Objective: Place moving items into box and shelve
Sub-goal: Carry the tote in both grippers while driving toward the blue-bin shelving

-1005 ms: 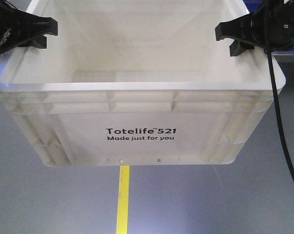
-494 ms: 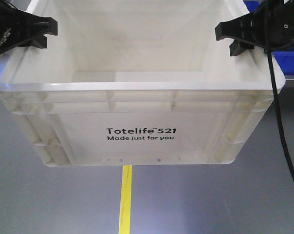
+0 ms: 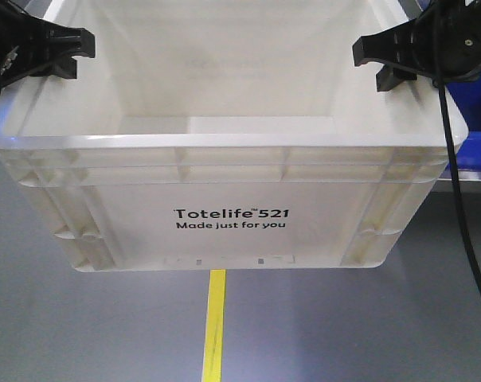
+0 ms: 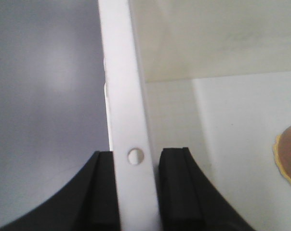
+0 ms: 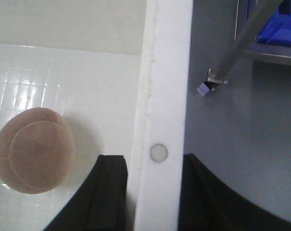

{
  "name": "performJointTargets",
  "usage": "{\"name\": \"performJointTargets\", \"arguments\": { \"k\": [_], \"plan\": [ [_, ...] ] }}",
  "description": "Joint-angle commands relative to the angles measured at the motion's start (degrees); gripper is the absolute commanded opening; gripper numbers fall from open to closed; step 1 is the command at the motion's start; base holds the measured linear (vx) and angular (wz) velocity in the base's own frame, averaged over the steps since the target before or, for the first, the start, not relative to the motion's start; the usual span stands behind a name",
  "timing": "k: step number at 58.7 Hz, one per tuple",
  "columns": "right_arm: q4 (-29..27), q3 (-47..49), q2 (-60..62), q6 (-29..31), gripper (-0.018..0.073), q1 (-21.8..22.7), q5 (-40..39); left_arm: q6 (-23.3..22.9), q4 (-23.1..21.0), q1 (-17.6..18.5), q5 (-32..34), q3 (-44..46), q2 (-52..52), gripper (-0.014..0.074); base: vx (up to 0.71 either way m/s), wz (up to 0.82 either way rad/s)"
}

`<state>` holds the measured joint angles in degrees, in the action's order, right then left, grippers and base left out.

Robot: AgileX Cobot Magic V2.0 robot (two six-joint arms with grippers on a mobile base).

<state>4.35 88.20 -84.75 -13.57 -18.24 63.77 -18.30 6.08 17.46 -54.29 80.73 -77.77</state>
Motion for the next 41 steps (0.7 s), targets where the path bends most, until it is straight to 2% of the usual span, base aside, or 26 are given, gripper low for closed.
{"name": "performJointTargets", "arguments": {
  "k": [1, 41],
  "plan": [
    [2.9, 2.3, 3.2, 0.8, -0.0005, 0.5, -5.8, 0.3, 2.7, -0.3, 6.6, 2.2, 2.7, 0.0000, 0.44, 0.14],
    [2.9, 2.3, 3.2, 0.8, -0.0005, 0.5, -5.8, 0.3, 2.7, -0.3, 6.7, 2.2, 2.7, 0.0000, 0.42, 0.25]
  ]
}}
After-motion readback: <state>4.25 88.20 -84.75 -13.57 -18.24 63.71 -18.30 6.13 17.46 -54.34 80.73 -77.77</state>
